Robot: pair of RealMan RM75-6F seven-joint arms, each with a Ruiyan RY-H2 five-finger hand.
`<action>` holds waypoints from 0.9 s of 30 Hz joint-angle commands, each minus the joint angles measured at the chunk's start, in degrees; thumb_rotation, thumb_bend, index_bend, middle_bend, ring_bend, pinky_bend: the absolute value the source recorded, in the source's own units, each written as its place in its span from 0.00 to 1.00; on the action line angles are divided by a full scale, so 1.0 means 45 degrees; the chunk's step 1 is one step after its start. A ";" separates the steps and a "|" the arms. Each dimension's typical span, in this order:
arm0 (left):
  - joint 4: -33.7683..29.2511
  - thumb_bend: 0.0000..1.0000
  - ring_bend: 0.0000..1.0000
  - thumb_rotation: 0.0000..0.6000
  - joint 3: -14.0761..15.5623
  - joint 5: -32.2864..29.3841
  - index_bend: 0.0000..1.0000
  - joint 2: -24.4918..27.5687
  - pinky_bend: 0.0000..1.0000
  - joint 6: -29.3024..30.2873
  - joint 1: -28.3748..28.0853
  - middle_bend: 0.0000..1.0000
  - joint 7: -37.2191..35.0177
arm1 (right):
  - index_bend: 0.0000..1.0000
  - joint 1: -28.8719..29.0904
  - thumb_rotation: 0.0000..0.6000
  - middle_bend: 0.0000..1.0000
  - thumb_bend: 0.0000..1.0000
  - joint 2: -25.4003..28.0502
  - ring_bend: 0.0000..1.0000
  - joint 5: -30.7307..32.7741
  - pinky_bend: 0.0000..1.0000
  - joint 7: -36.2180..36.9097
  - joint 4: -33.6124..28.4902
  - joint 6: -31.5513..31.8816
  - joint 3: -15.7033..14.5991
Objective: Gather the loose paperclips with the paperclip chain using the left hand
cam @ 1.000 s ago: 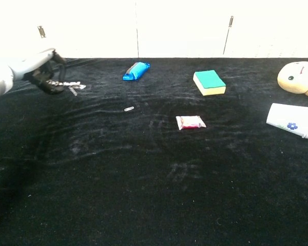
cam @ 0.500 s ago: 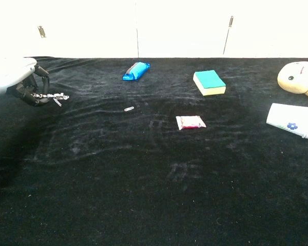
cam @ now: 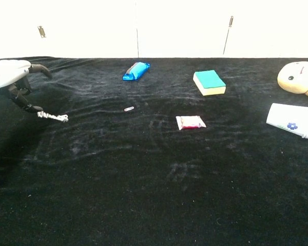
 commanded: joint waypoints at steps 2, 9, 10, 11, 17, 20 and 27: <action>-0.0115 0.17 1.00 1.00 -0.0033 0.0190 0.16 0.0091 1.00 0.0192 0.0082 1.00 -0.0193 | 0.00 0.0005 1.00 0.04 0.36 -0.0006 0.01 0.0014 0.00 -0.0016 -0.0006 0.0005 0.0000; -0.1639 0.17 0.96 1.00 0.0424 0.1935 0.16 0.1183 0.98 0.1424 0.0940 0.91 -0.1487 | 0.00 -0.0007 1.00 0.04 0.36 0.0010 0.01 0.0000 0.00 0.0041 0.0024 0.0048 -0.0015; -0.1858 0.17 0.89 1.00 0.0575 0.2482 0.16 0.1410 0.93 0.1759 0.1184 0.82 -0.2022 | 0.00 -0.0016 1.00 0.04 0.36 0.0012 0.01 -0.0009 0.00 0.0053 0.0029 0.0070 -0.0017; -0.2047 0.17 0.79 1.00 0.0774 0.3068 0.17 0.1662 0.86 0.2099 0.1441 0.72 -0.2573 | 0.00 -0.0026 1.00 0.04 0.36 0.0011 0.01 -0.0016 0.00 0.0059 0.0033 0.0097 -0.0018; -0.2538 0.18 0.26 1.00 0.2377 0.6067 0.18 0.3172 0.31 0.5082 0.3654 0.27 -0.4903 | 0.00 -0.0001 1.00 0.04 0.36 -0.0051 0.01 -0.0114 0.00 -0.0155 0.0017 0.0129 -0.0063; -0.2432 0.18 0.16 1.00 0.3004 0.6691 0.18 0.3444 0.19 0.6559 0.4872 0.20 -0.5281 | 0.00 0.0054 1.00 0.04 0.36 -0.0081 0.01 -0.0077 0.00 -0.0261 0.0011 0.0081 -0.0037; -0.1564 0.17 0.06 1.00 0.3344 0.6408 0.18 0.3371 0.06 0.7207 0.6225 0.14 -0.6051 | 0.00 0.0354 1.00 0.04 0.36 -0.0148 0.01 0.0033 0.00 -0.0599 0.0008 -0.0411 -0.0028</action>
